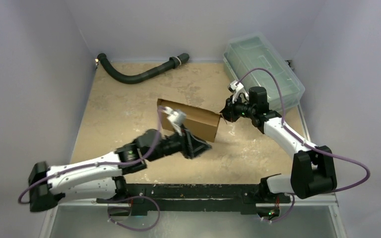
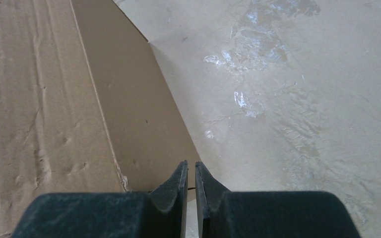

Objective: Fold the paper box

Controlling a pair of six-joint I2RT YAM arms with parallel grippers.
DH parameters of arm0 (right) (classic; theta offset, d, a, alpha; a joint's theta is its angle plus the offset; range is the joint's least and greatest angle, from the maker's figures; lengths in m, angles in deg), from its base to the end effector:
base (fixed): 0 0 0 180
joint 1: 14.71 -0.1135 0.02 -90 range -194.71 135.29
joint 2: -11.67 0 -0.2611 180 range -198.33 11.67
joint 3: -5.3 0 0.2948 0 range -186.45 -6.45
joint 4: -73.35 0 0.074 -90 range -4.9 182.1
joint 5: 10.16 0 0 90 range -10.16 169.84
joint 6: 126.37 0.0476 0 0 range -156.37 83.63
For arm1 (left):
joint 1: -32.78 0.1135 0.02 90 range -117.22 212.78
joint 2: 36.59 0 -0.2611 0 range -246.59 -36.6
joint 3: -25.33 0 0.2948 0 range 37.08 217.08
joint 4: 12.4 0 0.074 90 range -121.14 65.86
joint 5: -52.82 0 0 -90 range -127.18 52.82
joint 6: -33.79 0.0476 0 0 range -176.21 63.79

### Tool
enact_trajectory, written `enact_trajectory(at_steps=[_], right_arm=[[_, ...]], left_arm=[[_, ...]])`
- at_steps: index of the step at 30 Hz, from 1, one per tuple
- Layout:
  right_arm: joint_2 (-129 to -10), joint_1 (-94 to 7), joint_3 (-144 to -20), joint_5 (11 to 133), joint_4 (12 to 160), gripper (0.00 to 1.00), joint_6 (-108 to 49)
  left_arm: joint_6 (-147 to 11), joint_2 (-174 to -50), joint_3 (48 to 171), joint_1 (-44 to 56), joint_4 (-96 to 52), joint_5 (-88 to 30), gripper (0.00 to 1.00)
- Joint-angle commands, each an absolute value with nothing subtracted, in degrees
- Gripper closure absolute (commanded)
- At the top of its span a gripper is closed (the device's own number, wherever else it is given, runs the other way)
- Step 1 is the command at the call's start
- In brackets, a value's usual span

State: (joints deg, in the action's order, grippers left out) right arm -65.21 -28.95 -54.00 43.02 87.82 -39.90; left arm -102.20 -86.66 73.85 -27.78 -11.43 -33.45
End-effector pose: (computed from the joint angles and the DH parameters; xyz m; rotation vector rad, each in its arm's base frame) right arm 0.3194 0.1105 0.2193 -0.6964 1.9856 0.7927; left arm 0.1293 -0.2354 0.3045 0.2851 1.7734 -1.4594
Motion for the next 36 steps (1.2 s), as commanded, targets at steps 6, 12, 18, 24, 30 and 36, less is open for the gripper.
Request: enact_trajectory(at_steps=[6, 12, 18, 24, 30, 36], right_arm=[[-64.7, -29.0, -54.7, 41.9, 87.7, 0.88, -40.7], [-65.0, -29.0, -54.9, 42.5, 87.9, 0.88, -40.6], [-65.0, -29.1, -55.1, 42.5, 88.0, 0.88, -40.6], [-64.7, -29.0, -55.1, 42.5, 88.0, 0.88, -40.5], [-64.9, -29.1, -55.2, 42.5, 88.0, 0.88, -40.6], [-65.0, -29.1, -55.1, 42.5, 88.0, 0.88, -40.6]], left_arm=[[-94.9, -109.4, 97.2, -43.6, -23.7, -66.4, 0.49], [-100.9, -121.1, 109.8, -43.6, -35.2, -76.1, 0.39], [-103.4, -126.8, 117.2, -43.5, -40.5, -82.6, 0.46], [-107.6, -130.2, 120.5, -40.6, -43.6, -83.2, 0.57], [-108.1, -131.9, 121.1, -37.5, -41.1, -79.6, 0.65], [-108.5, -133.6, 122.4, -36.3, -41.0, -78.2, 0.7]])
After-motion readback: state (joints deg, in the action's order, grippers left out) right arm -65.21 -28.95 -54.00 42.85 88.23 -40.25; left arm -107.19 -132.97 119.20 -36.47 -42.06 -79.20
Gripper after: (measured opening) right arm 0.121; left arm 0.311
